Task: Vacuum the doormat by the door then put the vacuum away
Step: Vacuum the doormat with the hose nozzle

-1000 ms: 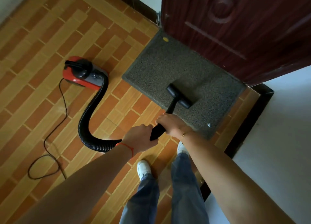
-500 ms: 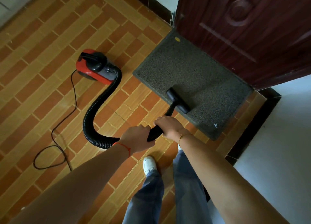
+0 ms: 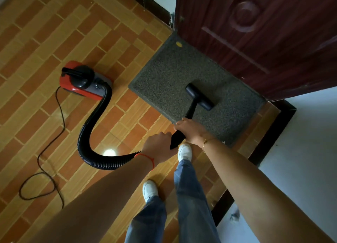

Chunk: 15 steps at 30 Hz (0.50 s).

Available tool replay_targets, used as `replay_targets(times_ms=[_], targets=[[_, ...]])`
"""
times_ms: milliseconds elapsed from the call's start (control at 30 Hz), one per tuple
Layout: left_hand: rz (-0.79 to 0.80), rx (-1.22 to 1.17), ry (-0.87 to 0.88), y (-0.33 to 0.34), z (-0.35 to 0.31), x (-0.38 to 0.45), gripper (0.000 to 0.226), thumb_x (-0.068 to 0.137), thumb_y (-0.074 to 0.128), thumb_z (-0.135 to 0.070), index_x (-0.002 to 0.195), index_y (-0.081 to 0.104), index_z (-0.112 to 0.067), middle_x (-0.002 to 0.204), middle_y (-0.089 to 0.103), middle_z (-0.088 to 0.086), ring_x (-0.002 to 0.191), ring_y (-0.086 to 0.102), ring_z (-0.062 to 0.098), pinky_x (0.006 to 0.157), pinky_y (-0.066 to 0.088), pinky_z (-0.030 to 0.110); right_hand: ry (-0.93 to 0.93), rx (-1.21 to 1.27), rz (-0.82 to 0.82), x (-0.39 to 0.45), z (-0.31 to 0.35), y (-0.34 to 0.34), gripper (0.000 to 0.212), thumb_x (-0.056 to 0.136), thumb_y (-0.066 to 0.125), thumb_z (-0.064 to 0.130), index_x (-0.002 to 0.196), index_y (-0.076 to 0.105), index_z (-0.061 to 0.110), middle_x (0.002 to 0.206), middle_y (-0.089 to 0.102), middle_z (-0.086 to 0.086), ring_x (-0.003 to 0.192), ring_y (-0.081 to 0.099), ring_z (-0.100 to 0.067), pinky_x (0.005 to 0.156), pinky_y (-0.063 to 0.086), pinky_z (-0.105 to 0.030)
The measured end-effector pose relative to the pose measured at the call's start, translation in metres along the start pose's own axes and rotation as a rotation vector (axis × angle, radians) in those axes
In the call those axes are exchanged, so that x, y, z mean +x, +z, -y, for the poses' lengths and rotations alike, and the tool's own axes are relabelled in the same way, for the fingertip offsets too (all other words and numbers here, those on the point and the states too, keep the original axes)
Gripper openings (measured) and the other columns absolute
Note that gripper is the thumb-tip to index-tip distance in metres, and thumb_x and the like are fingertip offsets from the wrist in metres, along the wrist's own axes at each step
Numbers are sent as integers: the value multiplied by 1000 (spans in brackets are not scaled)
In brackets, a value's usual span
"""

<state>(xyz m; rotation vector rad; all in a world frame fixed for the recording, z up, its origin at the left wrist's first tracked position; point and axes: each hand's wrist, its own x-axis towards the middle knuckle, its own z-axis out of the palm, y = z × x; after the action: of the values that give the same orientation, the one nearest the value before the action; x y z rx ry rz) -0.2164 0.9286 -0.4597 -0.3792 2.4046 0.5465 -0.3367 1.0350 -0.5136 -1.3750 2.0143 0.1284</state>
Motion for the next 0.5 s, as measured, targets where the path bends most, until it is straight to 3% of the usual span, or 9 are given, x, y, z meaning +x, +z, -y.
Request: replay_targets(times_ms=[267, 433, 500], targets=[[-5, -85, -35, -51, -64, 93, 29, 90, 50, -42, 99, 56, -15, 71, 51, -3, 64, 55, 19, 54, 41, 29, -27, -48, 39, 16, -114, -52, 27, 88, 56, -1, 109, 57, 14, 115, 59, -4, 116, 52, -26, 87, 51, -40], [-17, -137, -39, -78, -89, 139, 26, 89, 51, -41, 96, 56, -16, 72, 57, -2, 63, 61, 18, 54, 52, 30, -16, -57, 40, 28, -167, -78, 28, 86, 59, -1, 109, 58, 15, 115, 59, -2, 116, 53, -24, 89, 51, -39], [-26, -155, -39, -88, -96, 153, 27, 88, 52, -40, 95, 57, -15, 70, 56, -2, 62, 60, 18, 52, 49, 30, -15, -56, 39, 31, -183, -88, 28, 85, 59, -1, 108, 58, 15, 115, 59, -1, 117, 53, -22, 88, 51, -38]])
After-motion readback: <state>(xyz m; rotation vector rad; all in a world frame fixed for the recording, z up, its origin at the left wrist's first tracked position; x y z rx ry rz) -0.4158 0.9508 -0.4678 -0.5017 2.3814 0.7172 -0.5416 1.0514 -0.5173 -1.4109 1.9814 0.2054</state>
